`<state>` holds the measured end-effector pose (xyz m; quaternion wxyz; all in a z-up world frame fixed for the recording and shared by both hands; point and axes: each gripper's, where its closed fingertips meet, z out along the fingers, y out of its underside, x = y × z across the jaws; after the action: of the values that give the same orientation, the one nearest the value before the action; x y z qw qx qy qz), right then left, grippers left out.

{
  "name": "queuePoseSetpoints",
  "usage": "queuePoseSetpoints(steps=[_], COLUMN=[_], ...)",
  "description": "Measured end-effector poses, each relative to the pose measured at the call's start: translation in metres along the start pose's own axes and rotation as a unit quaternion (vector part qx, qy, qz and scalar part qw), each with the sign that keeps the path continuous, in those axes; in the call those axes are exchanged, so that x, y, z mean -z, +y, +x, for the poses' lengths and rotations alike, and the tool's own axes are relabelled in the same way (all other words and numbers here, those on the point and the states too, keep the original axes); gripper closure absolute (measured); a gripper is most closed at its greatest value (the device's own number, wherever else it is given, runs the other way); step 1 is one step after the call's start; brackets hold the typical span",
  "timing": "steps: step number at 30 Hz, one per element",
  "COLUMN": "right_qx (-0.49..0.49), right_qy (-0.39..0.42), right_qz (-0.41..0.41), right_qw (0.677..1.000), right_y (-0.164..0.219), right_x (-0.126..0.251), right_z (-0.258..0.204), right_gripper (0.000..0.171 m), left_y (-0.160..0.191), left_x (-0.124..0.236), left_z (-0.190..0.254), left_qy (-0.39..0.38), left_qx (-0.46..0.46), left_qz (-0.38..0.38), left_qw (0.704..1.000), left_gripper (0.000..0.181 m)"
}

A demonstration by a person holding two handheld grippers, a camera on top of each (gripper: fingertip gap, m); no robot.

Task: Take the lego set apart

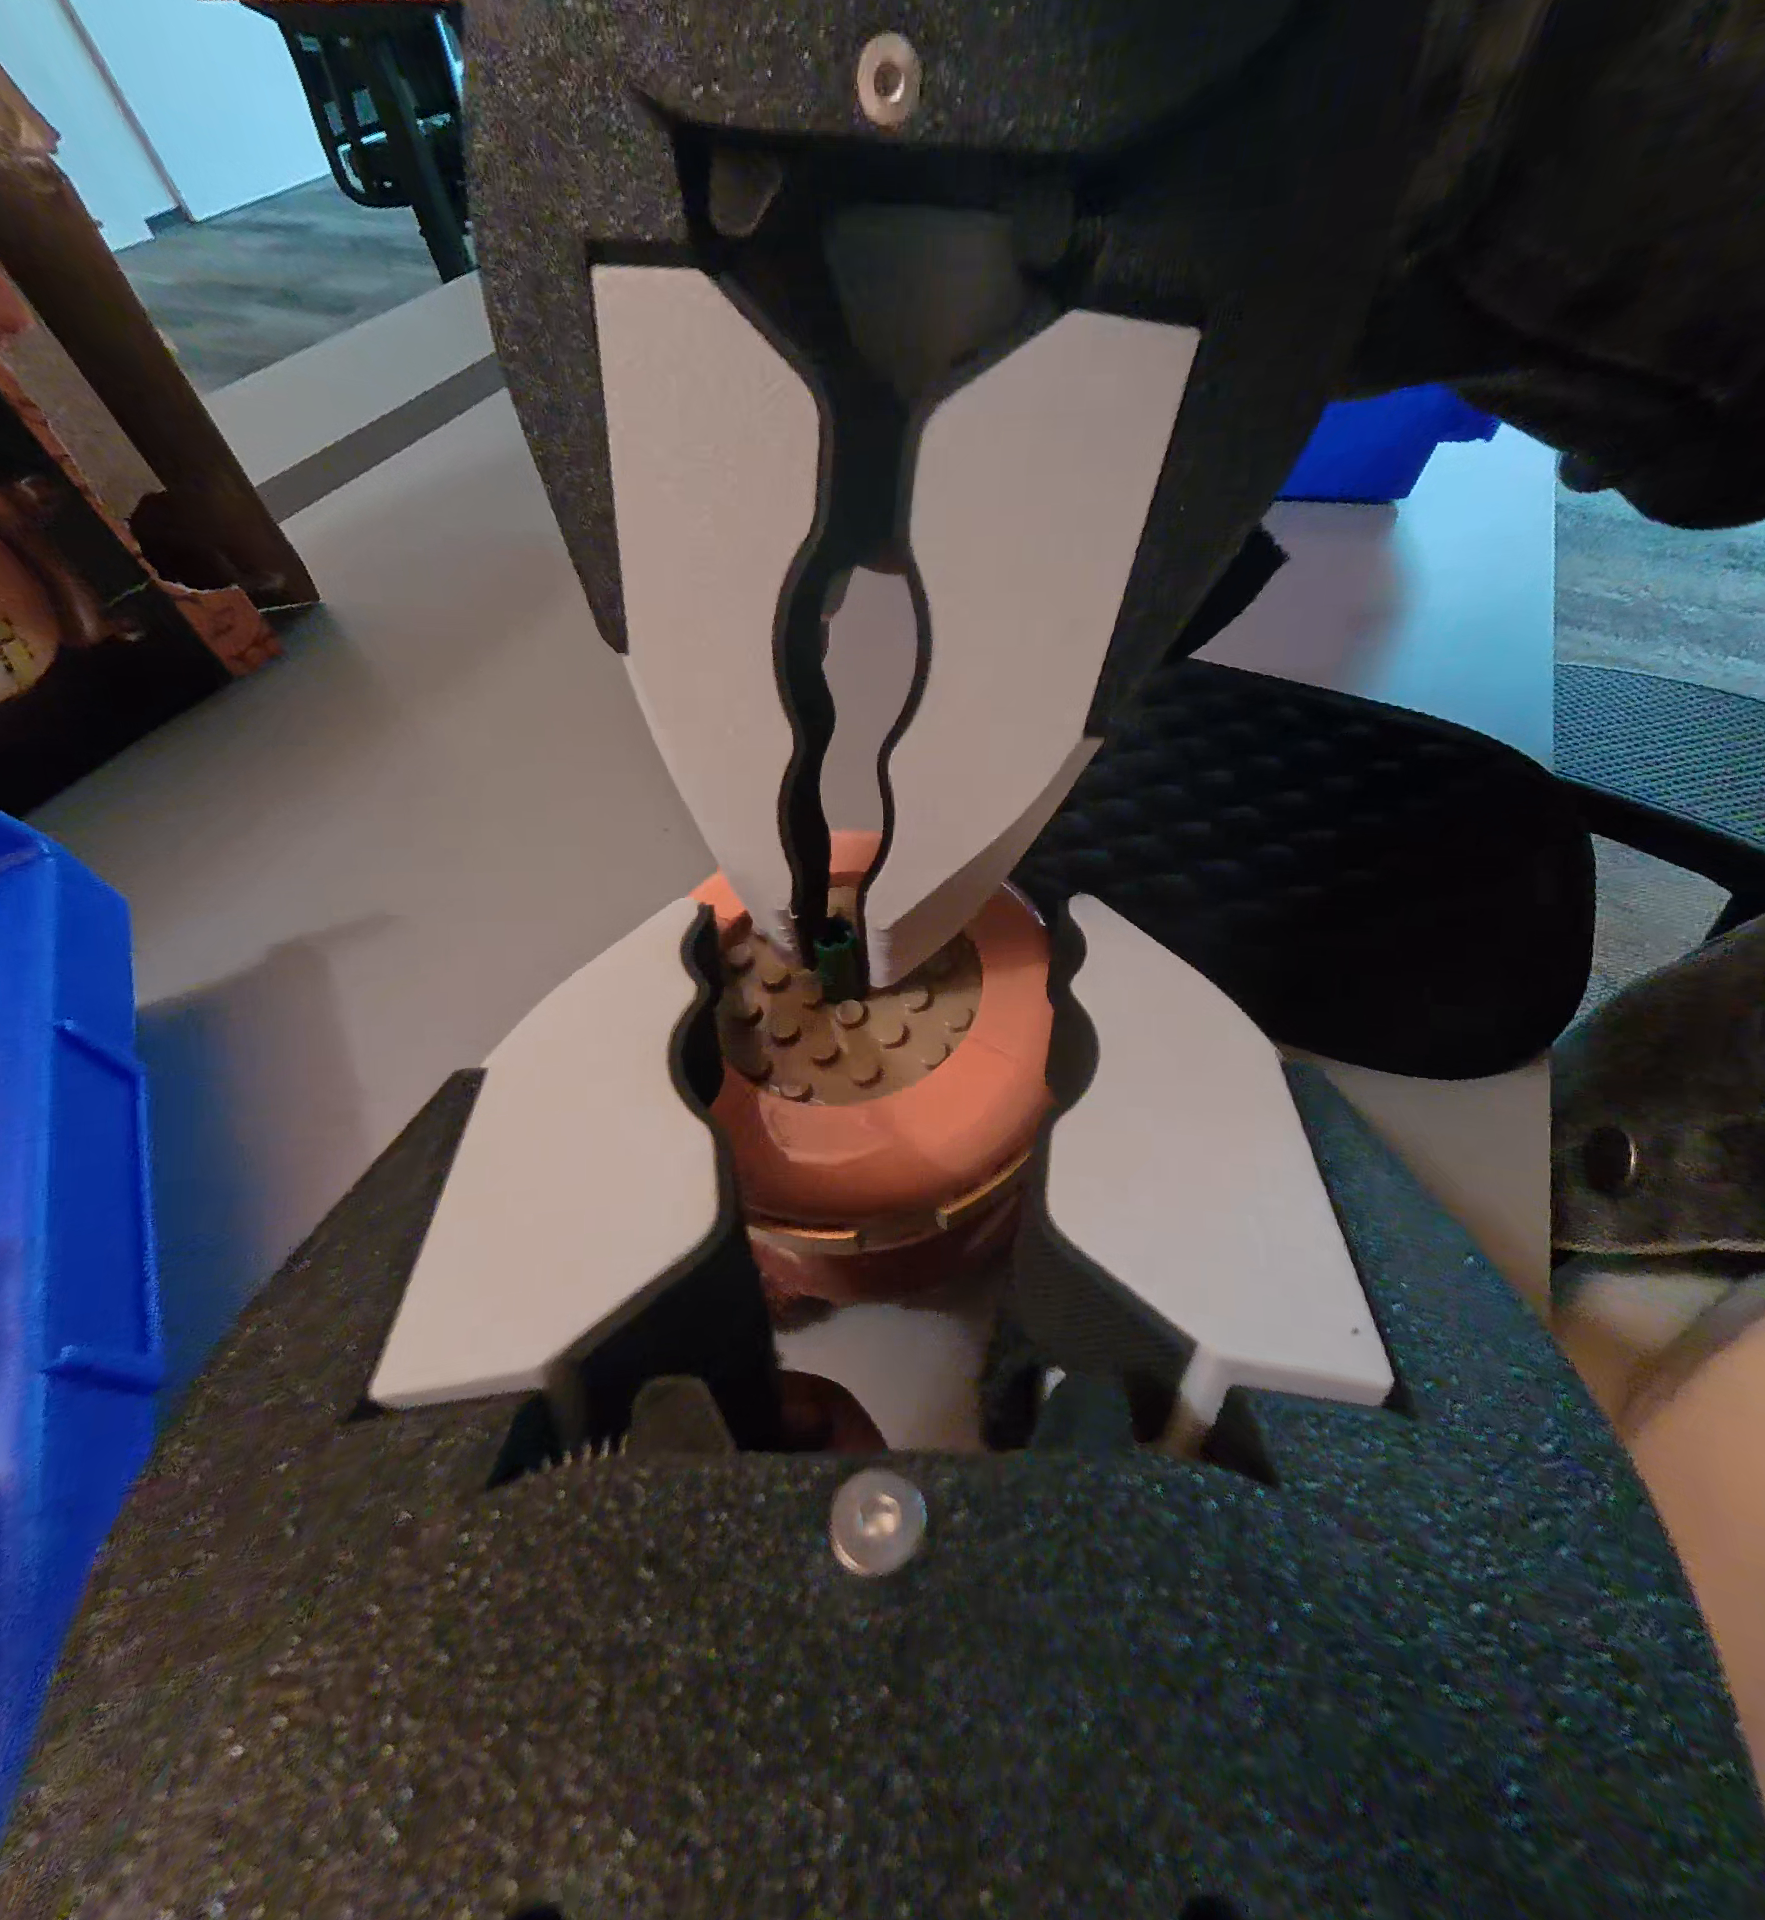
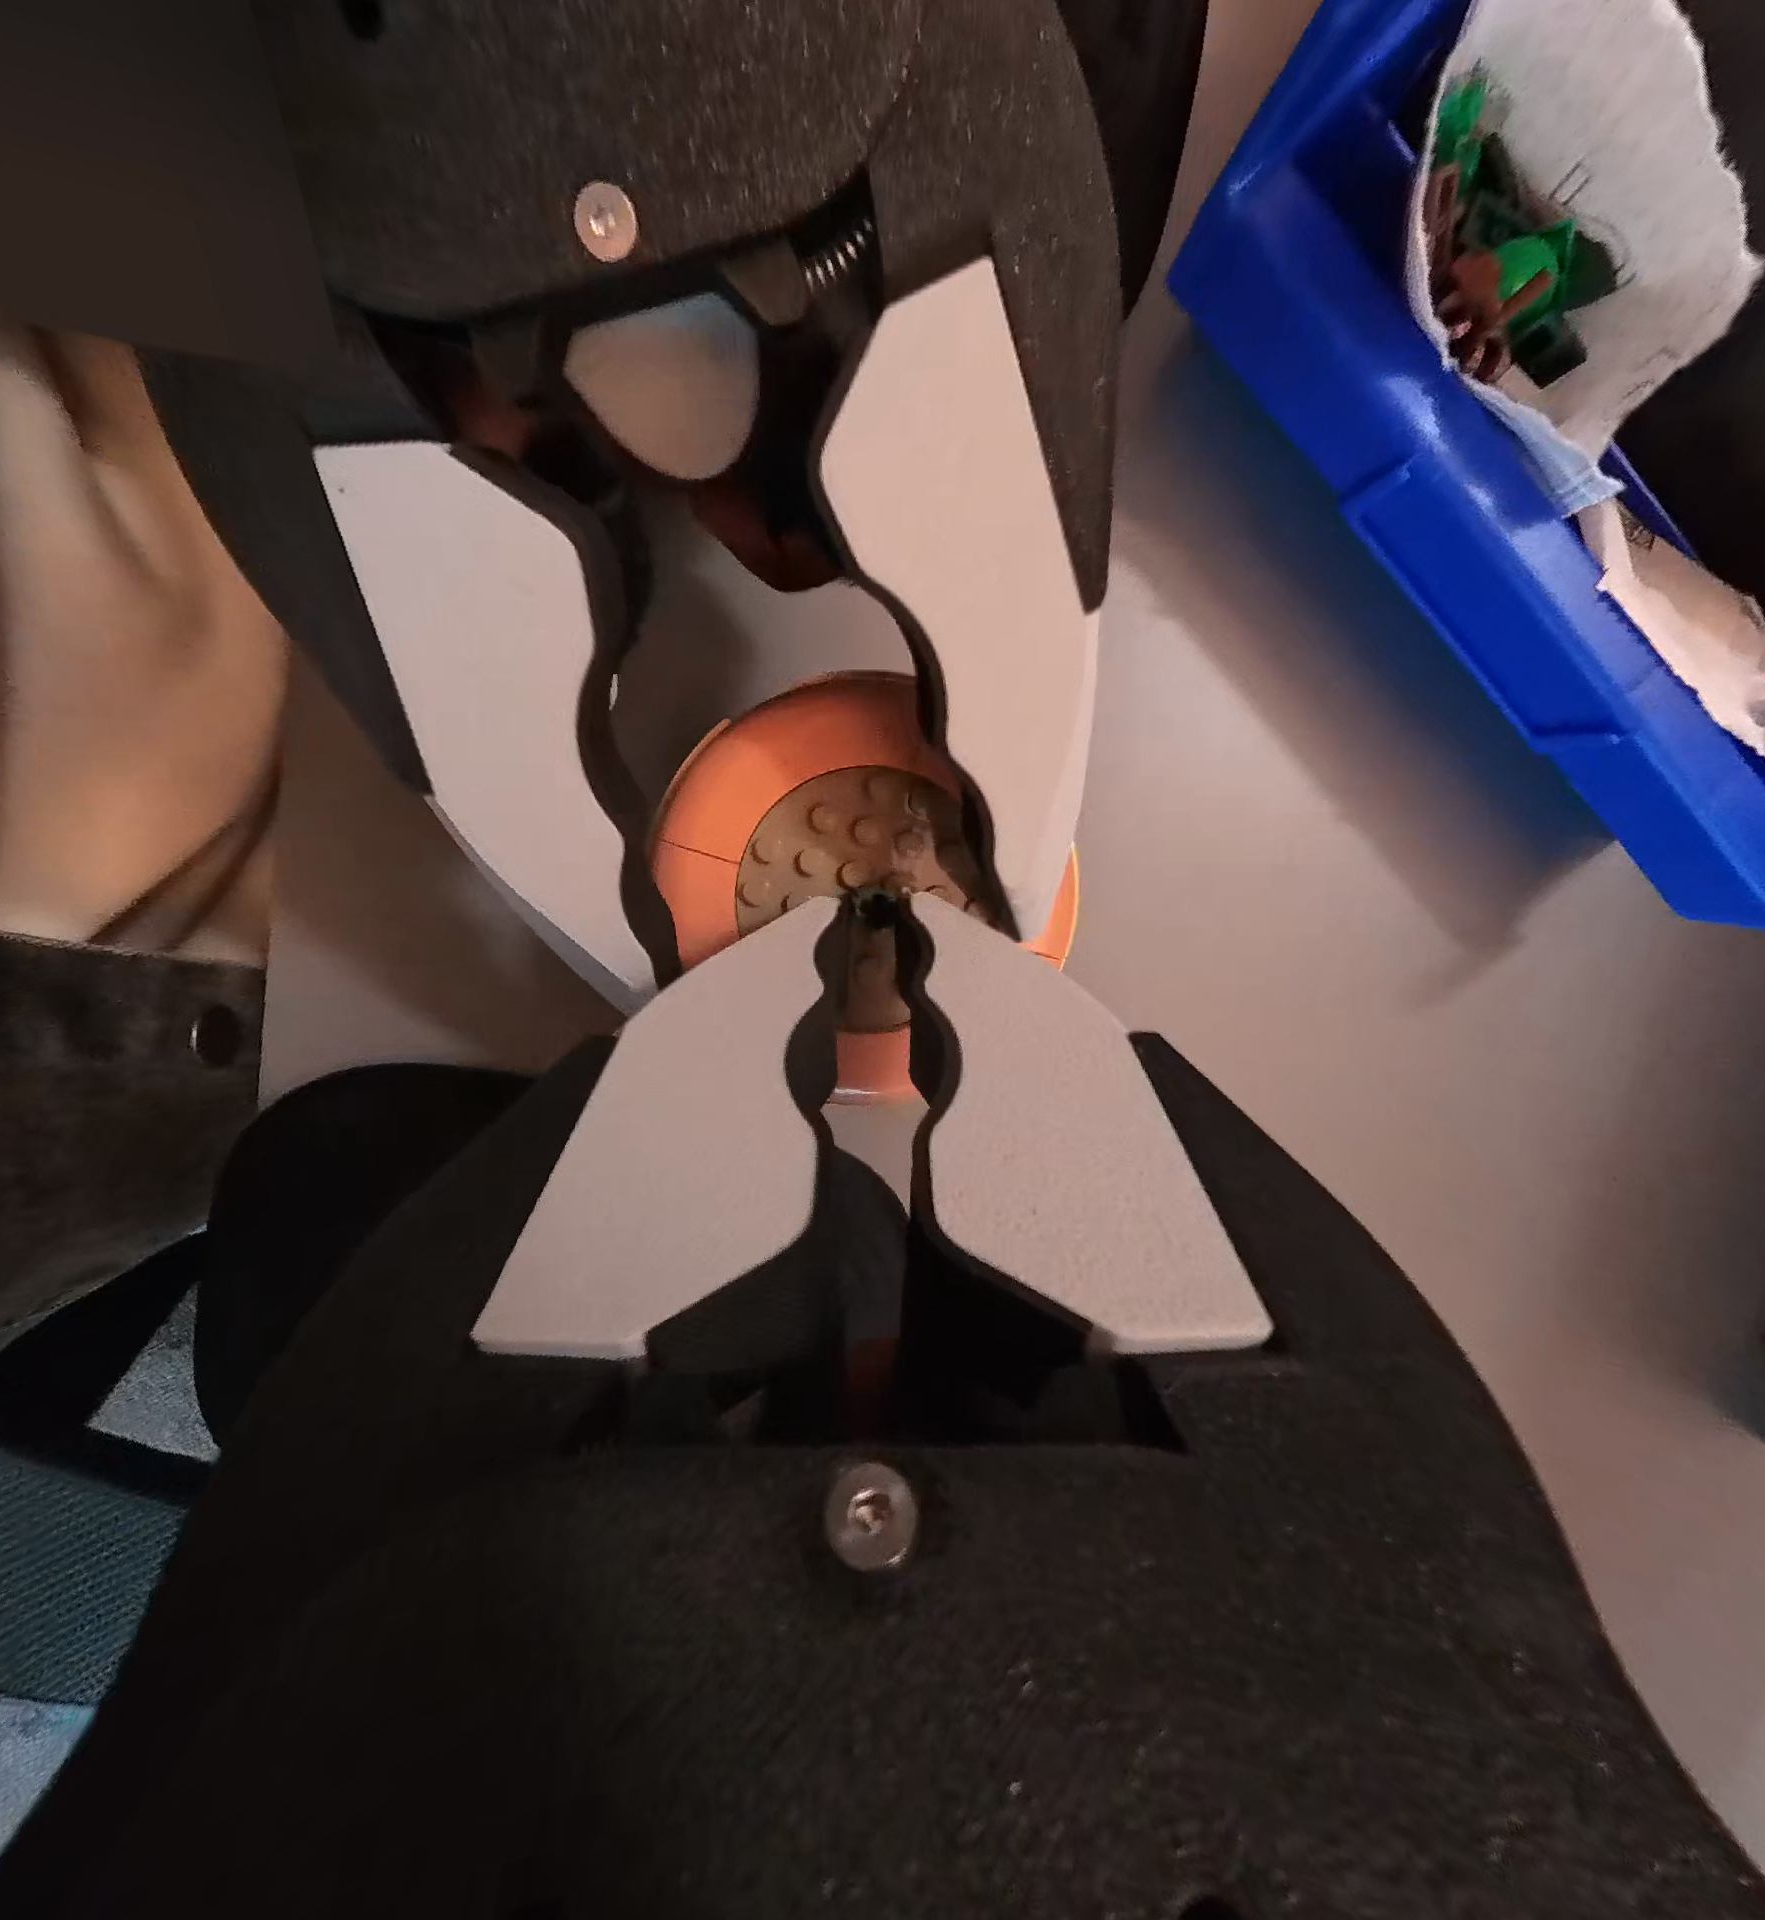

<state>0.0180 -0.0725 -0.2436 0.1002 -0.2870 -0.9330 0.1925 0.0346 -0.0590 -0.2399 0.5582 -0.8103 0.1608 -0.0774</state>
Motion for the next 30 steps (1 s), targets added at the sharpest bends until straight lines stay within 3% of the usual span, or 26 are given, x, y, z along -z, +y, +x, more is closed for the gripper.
queuePoseSetpoints(steps=[10,30], right_qx=[-0.001,0.040], right_qy=[0.025,0.018], right_qz=[0.040,0.017], right_qw=[0.999,0.999], right_y=[-0.0003,0.0000], right_x=[0.0005,0.0022], right_z=[0.0017,0.0023], right_gripper=[0.165,0.166], left_y=[0.0029,0.0035], left_x=[0.0006,0.0005], left_z=[0.0039,0.0034], left_qy=[0.021,0.026], left_qx=[0.014,0.031], left_qz=[0.004,0.001], left_qw=[1.000,0.999], left_gripper=[0.129,0.131])
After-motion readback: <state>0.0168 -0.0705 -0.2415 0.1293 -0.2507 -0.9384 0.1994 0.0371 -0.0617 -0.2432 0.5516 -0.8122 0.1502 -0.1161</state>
